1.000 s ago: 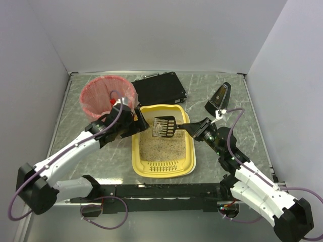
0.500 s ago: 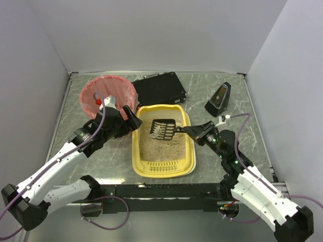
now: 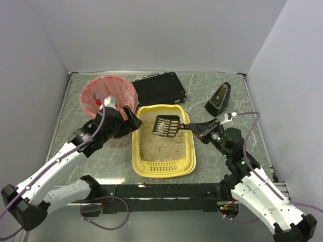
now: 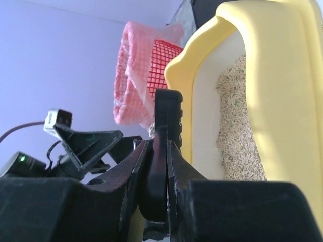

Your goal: Clean the litter box

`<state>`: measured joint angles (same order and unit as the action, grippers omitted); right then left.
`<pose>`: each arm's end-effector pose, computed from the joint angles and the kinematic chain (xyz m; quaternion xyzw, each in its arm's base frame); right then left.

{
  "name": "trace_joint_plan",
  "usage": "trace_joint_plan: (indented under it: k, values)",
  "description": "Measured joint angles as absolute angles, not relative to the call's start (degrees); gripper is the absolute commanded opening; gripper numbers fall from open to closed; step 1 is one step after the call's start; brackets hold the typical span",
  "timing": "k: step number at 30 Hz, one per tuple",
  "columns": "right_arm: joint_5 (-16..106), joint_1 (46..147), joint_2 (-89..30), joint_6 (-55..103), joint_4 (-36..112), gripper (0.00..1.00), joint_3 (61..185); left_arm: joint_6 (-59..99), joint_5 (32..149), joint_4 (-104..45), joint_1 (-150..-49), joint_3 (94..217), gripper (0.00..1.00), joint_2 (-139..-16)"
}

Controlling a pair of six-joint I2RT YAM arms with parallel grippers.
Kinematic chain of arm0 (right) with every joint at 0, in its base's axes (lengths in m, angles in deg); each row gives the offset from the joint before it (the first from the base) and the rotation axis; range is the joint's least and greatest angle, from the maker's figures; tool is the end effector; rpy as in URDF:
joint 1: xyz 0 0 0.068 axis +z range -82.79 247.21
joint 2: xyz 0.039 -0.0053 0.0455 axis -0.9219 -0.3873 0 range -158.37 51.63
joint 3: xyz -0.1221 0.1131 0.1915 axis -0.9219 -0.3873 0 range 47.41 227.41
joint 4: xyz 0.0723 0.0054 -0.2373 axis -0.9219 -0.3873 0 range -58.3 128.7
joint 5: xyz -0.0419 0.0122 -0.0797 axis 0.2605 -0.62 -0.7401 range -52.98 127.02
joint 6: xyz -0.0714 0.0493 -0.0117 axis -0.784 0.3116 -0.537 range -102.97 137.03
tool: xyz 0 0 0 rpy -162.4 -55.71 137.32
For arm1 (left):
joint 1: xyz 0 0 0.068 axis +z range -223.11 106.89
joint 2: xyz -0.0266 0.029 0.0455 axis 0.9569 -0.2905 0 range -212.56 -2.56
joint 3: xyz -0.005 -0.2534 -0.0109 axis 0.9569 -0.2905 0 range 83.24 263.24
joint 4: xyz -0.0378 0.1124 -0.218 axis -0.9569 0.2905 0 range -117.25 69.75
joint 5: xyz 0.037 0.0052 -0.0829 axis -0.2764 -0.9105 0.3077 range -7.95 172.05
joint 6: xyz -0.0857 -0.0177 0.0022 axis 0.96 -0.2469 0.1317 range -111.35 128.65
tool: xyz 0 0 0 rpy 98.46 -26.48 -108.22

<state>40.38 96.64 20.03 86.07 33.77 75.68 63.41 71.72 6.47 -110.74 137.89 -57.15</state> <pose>0.1682 0.1001 0.2663 0.2381 0.7176 0.5098 0.4103 0.1941 -0.1322 0.2894 -0.1728 0.8618 -0.2845 0.3827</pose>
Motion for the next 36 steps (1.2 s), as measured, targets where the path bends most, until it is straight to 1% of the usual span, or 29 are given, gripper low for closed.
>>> trace_joint_plan:
  k: [8,15,20,23,27,29,33,36]
  values:
    - [41.5,94.5,19.9,84.4,29.7,0.00,76.2,62.6,71.7,5.6,-110.7,137.5,0.97,-56.5]
    - [47.7,91.7,8.2,81.3,31.7,0.00,80.4,60.7,71.7,3.8,-110.7,136.8,0.97,-55.6]
    - [51.0,88.1,10.2,78.7,29.9,0.00,80.4,60.3,71.5,3.8,-110.7,136.8,0.97,-55.5]
    - [53.3,86.5,10.2,78.8,32.0,0.00,80.4,60.4,71.2,3.5,-110.7,136.4,0.97,-55.1]
    - [57.2,86.1,6.2,79.6,37.1,0.00,80.4,60.6,71.1,3.4,-110.7,135.4,0.97,-54.5]
    - [58.5,85.9,4.8,79.0,35.8,0.00,80.3,60.9,71.0,3.1,-110.7,134.9,0.97,-54.4]
    - [58.1,85.8,10.0,77.1,31.5,0.00,79.7,61.5,71.0,2.1,-110.7,133.1,0.97,-53.7]
    - [57.5,85.7,11.7,77.2,33.9,0.00,79.7,61.9,71.0,2.4,-110.7,133.0,0.97,-53.7]
